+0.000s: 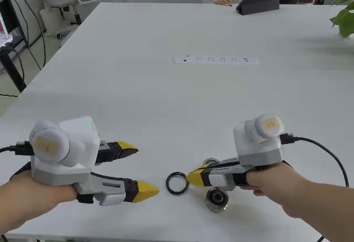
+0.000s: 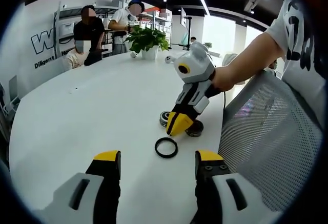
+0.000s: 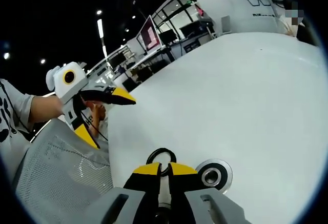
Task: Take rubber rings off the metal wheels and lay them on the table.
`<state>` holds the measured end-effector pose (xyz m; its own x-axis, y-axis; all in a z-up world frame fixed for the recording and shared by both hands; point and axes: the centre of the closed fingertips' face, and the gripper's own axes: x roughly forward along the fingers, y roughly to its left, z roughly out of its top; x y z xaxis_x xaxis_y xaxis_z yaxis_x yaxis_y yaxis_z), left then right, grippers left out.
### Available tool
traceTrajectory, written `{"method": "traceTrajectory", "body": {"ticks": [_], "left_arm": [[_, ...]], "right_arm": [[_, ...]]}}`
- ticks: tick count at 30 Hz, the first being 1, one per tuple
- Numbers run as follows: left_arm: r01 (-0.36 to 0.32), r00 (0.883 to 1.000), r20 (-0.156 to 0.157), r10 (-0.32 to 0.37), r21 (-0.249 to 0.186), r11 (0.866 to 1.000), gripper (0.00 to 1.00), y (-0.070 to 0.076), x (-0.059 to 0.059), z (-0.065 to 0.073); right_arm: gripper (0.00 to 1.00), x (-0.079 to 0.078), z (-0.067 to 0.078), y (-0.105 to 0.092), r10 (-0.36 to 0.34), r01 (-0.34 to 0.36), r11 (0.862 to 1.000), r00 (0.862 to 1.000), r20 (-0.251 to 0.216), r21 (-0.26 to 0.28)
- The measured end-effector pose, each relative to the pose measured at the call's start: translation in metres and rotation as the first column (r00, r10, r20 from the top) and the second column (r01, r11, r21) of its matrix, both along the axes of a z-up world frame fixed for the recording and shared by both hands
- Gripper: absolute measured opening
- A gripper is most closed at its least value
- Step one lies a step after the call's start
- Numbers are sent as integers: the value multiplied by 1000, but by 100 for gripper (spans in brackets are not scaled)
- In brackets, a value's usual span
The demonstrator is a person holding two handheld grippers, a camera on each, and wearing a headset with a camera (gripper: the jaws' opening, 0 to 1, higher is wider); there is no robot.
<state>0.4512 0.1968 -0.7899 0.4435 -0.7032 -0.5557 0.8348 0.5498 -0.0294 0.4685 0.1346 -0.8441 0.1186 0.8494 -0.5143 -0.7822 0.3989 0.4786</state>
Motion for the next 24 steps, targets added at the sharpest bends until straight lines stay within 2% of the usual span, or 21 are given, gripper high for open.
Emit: {"method": "traceTrajectory", "body": {"ticks": [6,12,24], "left_arm": [[1,1000,-1,-1,1,1000,56,-1,0,2],[6,1000,-2,-6,-3,1000,56,-4,-1,4],[20,1000,-10,-20,-14,1000,57,-12,-4,7]], "right_arm": [[6,2,4,-2,-6,6,1000,1000,15,4],[11,4,16,-4,-17,16,1000,999,38,26],[21,5,32,-16,-29,25,999,994,105,38]]}}
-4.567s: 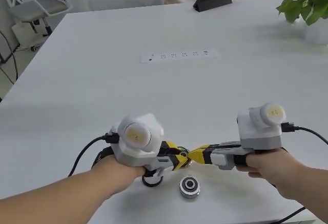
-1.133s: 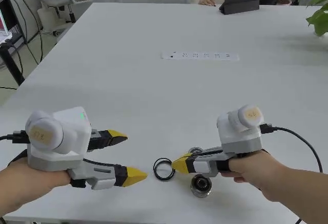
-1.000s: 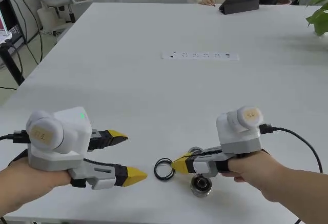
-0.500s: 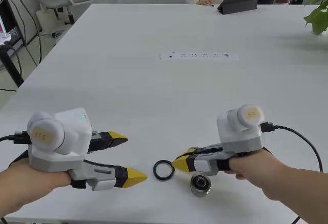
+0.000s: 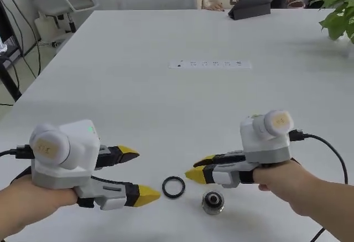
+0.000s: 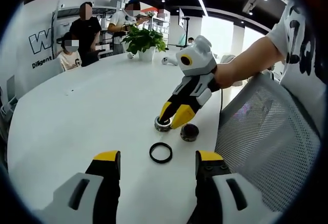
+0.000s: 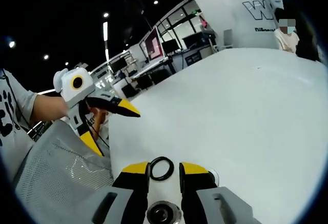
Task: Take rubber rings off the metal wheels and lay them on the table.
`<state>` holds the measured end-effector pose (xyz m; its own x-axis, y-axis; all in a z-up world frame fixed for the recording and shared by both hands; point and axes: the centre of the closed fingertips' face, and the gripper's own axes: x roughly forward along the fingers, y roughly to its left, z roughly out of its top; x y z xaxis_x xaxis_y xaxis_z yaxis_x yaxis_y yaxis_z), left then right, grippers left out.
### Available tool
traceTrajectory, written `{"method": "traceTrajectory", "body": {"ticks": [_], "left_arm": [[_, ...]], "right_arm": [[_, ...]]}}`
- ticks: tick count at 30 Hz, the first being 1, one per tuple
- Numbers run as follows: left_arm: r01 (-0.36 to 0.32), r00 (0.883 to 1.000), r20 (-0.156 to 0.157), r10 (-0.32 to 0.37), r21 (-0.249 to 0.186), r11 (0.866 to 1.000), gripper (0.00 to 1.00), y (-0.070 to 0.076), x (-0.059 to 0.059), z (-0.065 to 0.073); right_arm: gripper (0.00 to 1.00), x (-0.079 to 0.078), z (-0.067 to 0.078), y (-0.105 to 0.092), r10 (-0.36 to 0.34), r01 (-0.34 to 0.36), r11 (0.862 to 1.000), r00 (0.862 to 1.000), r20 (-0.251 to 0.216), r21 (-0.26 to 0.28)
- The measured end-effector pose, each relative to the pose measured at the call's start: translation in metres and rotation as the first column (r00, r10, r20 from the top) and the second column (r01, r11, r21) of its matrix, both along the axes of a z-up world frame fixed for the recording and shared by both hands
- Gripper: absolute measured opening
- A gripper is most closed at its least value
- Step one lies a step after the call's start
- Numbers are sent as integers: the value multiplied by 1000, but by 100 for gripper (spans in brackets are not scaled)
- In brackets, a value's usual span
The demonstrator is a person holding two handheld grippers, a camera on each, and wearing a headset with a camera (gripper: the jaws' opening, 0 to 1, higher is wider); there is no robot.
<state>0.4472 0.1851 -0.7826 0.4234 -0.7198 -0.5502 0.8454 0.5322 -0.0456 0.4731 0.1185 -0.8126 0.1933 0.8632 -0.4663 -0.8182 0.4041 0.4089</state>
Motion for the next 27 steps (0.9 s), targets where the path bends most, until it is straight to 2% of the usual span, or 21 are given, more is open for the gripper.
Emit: {"method": "traceTrajectory", "body": {"ticks": [5,17,23,27], "left_arm": [[-2,1000,2,2,-3,1000,59,-1,-1,2],[-2,1000,2,2,-9,1000,60,-3,-4,4],[-7,1000,3,7,-20,1000,61,-5,-6,7],[-7,1000,3,7,-24,1000,61,-7,-7,8]], "right_arm": [[25,0,8,-8,-2,2,1000,999,33,4],[35,-3,16,-31,-26,27,1000,996,91,-5],[40,-5,24,-43,-29,32,999,989,145,-19],[42,-8,27,-49,-32,37,999,986,165,-25]]}}
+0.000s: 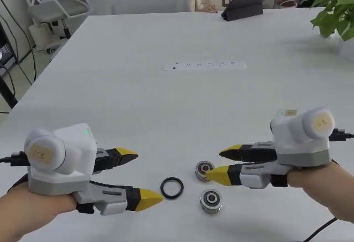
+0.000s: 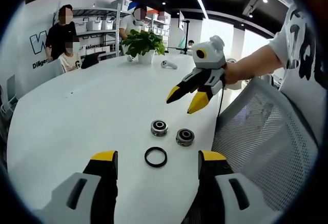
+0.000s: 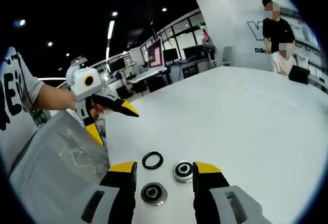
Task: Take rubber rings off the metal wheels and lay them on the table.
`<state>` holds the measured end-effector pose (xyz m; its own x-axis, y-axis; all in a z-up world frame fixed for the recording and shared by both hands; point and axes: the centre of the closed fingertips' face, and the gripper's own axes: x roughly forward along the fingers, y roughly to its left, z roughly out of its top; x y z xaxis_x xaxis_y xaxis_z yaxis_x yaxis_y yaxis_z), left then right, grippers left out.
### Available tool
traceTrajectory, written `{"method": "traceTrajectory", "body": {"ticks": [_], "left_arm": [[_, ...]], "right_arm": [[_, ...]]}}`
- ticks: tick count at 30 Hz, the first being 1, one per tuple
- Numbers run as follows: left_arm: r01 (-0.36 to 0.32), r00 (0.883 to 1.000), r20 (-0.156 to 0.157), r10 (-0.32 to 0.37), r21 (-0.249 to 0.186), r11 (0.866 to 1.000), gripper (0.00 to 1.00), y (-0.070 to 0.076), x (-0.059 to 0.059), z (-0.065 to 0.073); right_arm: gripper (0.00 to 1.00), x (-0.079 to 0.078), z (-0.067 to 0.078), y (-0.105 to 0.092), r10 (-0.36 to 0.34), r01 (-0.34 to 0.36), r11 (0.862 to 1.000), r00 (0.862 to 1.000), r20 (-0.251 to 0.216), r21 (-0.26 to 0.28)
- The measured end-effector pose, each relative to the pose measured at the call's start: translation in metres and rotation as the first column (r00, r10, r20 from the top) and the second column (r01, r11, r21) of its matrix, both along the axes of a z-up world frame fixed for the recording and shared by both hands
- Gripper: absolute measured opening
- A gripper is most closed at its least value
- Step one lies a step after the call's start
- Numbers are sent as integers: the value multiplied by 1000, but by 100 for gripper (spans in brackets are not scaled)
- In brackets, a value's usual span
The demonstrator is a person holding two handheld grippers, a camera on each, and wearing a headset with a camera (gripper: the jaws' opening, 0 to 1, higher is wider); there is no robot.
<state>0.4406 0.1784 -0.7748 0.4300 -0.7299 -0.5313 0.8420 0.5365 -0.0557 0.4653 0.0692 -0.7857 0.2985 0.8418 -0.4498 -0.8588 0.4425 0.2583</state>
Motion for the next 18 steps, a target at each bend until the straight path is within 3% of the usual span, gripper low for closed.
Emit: {"method": "traceTrajectory", "body": {"ticks": [18], "left_arm": [[-10,1000,12,10,0,1000,62,1,-1,5]], "right_arm": [[56,-17,5,-34,-32,35,999,997,72,-42]]}}
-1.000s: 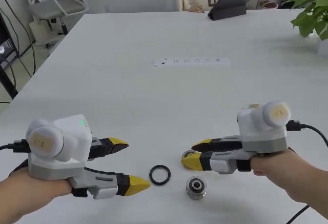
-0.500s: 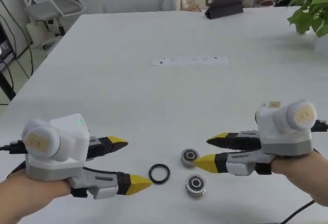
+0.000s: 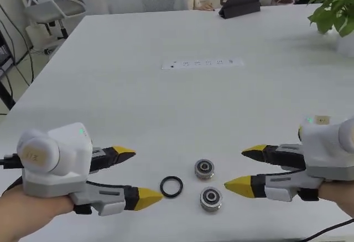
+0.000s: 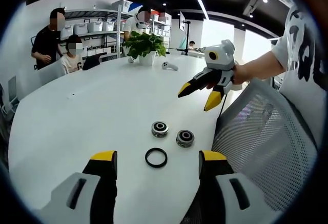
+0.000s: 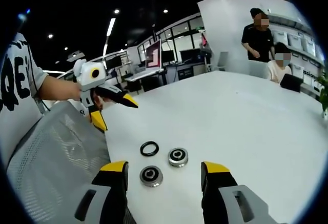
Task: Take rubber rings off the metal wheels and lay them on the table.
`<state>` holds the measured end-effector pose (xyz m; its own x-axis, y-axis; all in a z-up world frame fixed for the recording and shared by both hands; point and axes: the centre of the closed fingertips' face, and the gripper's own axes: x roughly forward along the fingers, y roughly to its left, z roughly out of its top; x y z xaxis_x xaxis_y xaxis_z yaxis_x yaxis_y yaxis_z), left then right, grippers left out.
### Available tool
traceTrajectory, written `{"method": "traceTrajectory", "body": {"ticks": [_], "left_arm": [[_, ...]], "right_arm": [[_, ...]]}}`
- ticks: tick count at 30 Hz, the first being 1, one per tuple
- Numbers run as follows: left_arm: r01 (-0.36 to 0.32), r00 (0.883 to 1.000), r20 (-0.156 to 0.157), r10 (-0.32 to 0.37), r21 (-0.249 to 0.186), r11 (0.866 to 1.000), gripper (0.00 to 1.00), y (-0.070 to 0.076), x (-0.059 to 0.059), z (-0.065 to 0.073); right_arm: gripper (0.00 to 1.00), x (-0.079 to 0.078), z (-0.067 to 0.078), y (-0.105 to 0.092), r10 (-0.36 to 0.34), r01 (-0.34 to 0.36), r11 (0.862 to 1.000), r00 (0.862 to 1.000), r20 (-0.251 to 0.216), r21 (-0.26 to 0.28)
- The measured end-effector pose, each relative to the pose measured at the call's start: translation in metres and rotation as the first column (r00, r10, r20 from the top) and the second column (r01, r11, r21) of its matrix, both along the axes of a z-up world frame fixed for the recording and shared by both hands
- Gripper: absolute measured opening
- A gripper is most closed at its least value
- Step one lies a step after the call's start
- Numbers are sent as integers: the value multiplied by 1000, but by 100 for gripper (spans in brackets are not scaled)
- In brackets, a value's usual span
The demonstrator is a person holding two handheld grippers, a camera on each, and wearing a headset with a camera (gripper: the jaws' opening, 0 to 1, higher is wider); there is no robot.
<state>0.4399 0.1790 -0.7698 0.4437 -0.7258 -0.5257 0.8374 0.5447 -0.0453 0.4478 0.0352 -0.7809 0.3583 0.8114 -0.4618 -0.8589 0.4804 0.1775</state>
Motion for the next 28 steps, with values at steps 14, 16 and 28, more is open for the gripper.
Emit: {"method": "traceTrajectory", "body": {"ticks": [14,16,28], "left_arm": [[9,1000,13,-10,19,1000,64,3,-10,-1],[6,1000,14,-6,16,1000,64,3,-11,0],[-1,1000,12,1,17,1000,66,7,-18,1]], "right_arm": [[66,-17,-1,-18,-17,19,999,999,39,-51],[66,-20,-1,-20,-23,25,998,999,40,-57],[66,-29,-4,-30,-32,35,995,999,35,-96]]}}
